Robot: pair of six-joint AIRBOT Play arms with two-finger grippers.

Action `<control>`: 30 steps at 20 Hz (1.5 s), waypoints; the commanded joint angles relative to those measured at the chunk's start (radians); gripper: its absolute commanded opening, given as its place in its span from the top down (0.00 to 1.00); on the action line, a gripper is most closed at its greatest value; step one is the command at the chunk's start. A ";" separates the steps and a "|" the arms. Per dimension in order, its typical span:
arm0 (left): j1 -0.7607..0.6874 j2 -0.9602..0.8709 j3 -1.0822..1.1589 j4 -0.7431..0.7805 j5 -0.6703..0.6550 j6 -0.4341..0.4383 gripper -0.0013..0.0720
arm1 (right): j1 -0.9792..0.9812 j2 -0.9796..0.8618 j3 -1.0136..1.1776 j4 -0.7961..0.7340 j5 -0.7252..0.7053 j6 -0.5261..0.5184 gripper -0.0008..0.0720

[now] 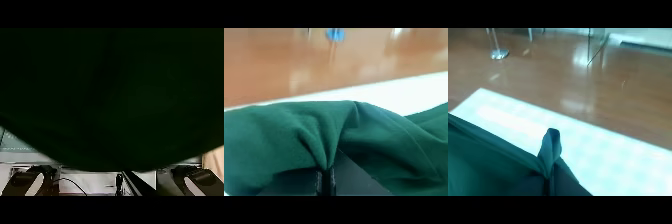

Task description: Fold the shirts.

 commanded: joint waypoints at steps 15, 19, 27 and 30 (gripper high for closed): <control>-0.081 -0.257 -0.908 -0.055 0.715 -0.031 0.95 | -0.024 -0.465 -0.511 -0.121 -0.479 0.050 0.95; -0.111 -0.505 -0.830 -0.097 0.853 -0.031 0.95 | -0.131 -0.745 -0.396 0.061 -0.559 0.075 0.95; -0.112 -0.641 -0.733 -0.137 0.769 0.033 0.02 | -0.270 -0.908 -0.365 0.401 -0.493 -0.066 0.13; -0.010 -0.640 -0.707 -0.034 0.503 0.142 0.02 | -0.367 -0.880 -0.352 0.360 -0.177 -0.201 0.14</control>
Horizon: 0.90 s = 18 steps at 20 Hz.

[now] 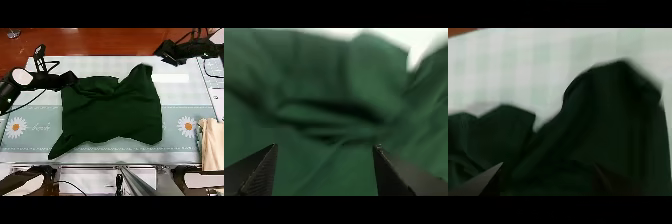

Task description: Fold the shirts.

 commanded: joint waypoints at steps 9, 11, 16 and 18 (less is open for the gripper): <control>0.481 0.014 -0.322 0.053 -0.588 0.204 0.02 | -0.207 0.525 -0.864 0.098 0.064 -0.306 0.14; 0.496 0.014 -0.383 -0.079 -0.589 0.293 0.02 | -0.207 0.606 -0.996 0.130 0.053 -0.291 0.14; 0.426 0.009 -0.501 -0.278 -0.522 0.477 0.06 | -0.225 0.699 -1.064 0.056 0.060 -0.238 0.14; 0.380 0.009 -0.505 -0.283 -0.458 0.478 0.90 | -0.294 0.698 -1.061 -0.018 0.092 -0.210 0.14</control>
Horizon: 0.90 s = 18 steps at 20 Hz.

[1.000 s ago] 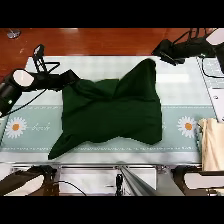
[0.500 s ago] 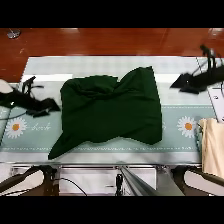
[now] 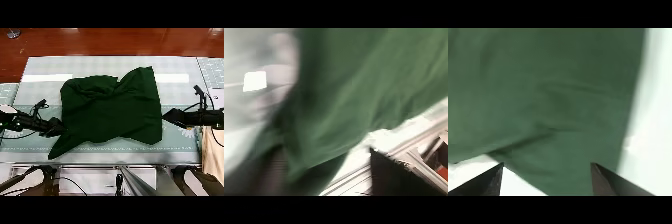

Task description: Fold the shirts.

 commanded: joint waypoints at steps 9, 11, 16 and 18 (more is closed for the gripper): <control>-0.068 -0.001 -0.018 -0.163 0.077 0.122 0.95 | 0.031 0.005 -0.144 -0.207 0.228 0.113 0.14; -0.068 -0.001 -0.018 -0.163 0.077 0.127 0.95 | 0.082 -0.048 -0.144 -0.230 0.184 0.132 0.14; -0.068 -0.001 -0.019 -0.163 0.077 0.129 0.95 | 0.089 -0.186 -0.143 -0.077 0.029 0.106 0.14; -0.068 -0.001 -0.019 -0.163 0.077 0.129 0.95 | 0.089 -0.238 -0.131 0.003 -0.013 0.071 0.14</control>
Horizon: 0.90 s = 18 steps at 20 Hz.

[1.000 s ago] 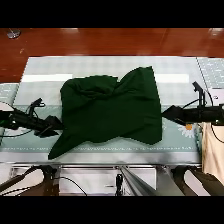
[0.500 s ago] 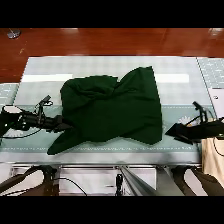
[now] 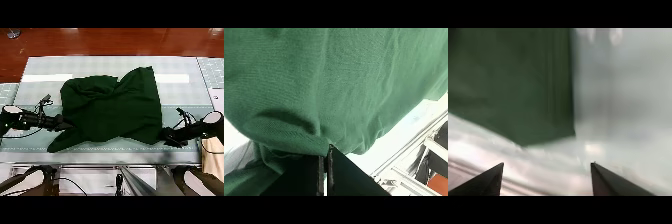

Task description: Fold the shirts.

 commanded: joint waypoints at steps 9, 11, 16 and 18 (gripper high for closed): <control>0.000 0.000 0.005 -0.002 -0.005 -0.006 0.95 | 0.224 -0.202 0.208 0.113 -0.111 -0.065 0.95; 0.000 0.005 0.058 -0.035 -0.042 -0.007 0.95 | 0.219 -0.201 0.339 0.075 -0.017 -0.045 0.95; 0.000 0.067 0.530 -0.397 -0.071 -0.082 0.95 | 0.208 -0.200 1.058 -0.058 0.101 0.093 0.95; 0.000 0.088 0.802 -0.404 -0.028 -0.132 0.95 | 0.208 -0.200 1.382 -0.095 0.119 0.124 0.95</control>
